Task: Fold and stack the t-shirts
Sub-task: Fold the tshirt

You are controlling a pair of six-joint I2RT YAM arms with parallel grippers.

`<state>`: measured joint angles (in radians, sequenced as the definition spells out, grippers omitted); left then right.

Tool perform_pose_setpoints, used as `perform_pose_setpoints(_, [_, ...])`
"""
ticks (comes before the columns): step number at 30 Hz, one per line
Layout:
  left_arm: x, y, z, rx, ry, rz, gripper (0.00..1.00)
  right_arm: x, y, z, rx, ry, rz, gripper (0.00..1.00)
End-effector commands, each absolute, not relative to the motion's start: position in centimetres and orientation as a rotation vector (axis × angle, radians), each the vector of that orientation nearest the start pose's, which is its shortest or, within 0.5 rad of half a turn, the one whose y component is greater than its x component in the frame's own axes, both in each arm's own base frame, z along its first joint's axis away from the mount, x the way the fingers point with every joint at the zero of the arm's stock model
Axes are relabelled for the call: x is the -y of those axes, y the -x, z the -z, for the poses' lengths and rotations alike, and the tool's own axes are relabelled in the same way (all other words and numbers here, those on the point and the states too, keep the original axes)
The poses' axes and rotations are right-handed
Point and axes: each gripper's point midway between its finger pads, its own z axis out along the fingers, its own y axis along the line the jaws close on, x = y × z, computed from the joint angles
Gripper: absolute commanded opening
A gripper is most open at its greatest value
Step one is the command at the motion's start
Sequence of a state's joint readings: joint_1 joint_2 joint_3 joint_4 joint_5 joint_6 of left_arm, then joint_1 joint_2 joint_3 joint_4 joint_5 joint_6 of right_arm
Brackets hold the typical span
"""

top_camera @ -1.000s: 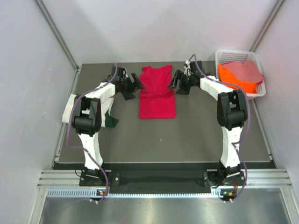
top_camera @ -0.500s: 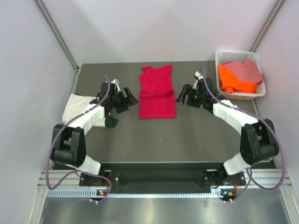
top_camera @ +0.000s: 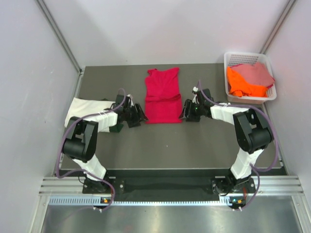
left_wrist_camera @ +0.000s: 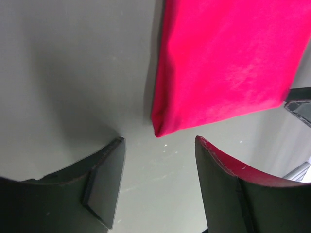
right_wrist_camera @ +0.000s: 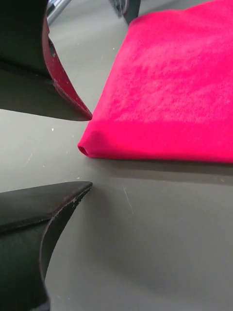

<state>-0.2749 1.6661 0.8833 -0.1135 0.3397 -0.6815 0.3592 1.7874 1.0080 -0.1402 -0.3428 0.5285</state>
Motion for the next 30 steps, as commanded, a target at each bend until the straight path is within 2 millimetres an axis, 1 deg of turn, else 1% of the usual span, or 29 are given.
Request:
perform_pose_setpoints(1, [19.2,-36.0,-5.3,-2.504,0.338,0.838,0.64,-23.0,-36.2,-4.7,-2.529,-0.046,-0.842,0.52])
perform_pose_setpoints(4, [19.2,-36.2,-4.9,-2.517,0.336,0.834,0.63,-23.1,-36.1,-4.0,-2.541,-0.054,-0.853,0.47])
perform_pose_setpoints(5, [19.2,-36.0,-4.4,-2.535,0.336,0.825,0.62,-23.2,-36.1,-3.9,-2.538,-0.052,-0.861,0.44])
perform_pose_setpoints(7, [19.2,-36.2,-4.3,-2.539,0.339,0.816,0.62,-23.3,-36.0,-3.3,-2.554,-0.064,-0.870,0.42])
perform_pose_setpoints(10, [19.0,-36.2,-4.1,-2.544,0.342,0.801,0.59,-23.6,-35.8,-3.0,-2.555,-0.057,-0.889,0.41])
perform_pose_setpoints(12, [19.0,-36.2,-3.7,-2.552,0.341,0.797,0.59,-23.8,-35.8,-2.8,-2.559,-0.053,-0.893,0.37])
perform_pose_setpoints(13, [19.1,-36.1,-3.4,-2.561,0.342,0.801,0.56,-23.9,-35.8,-2.8,-2.557,-0.052,-0.895,0.35])
perform_pose_setpoints(14, [19.3,-36.0,-3.3,-2.567,0.342,0.810,0.56,-23.9,-35.8,-2.7,-2.560,-0.053,-0.894,0.28])
perform_pose_setpoints(16, [19.7,-35.6,-3.1,-2.585,0.330,0.834,0.54,-23.9,-35.7,-2.7,-2.562,-0.051,-0.896,0.20])
perform_pose_setpoints(22, [19.8,-34.8,-2.3,-2.617,0.316,0.827,0.52,-23.8,-35.6,-2.4,-2.564,-0.046,-0.890,0.08])
perform_pose_setpoints(23, [19.8,-34.8,-2.3,-2.617,0.310,0.826,0.51,-23.8,-35.6,-2.4,-2.565,-0.043,-0.890,0.04])
perform_pose_setpoints(26, [19.7,-34.8,-2.0,-2.626,0.307,0.813,0.48,-23.9,-35.6,-2.3,-2.565,-0.033,-0.893,0.00])
perform_pose_setpoints(30, [19.8,-34.9,-1.5,-2.632,0.306,0.811,0.47,-23.8,-35.5,-2.3,-2.563,-0.023,-0.890,0.00])
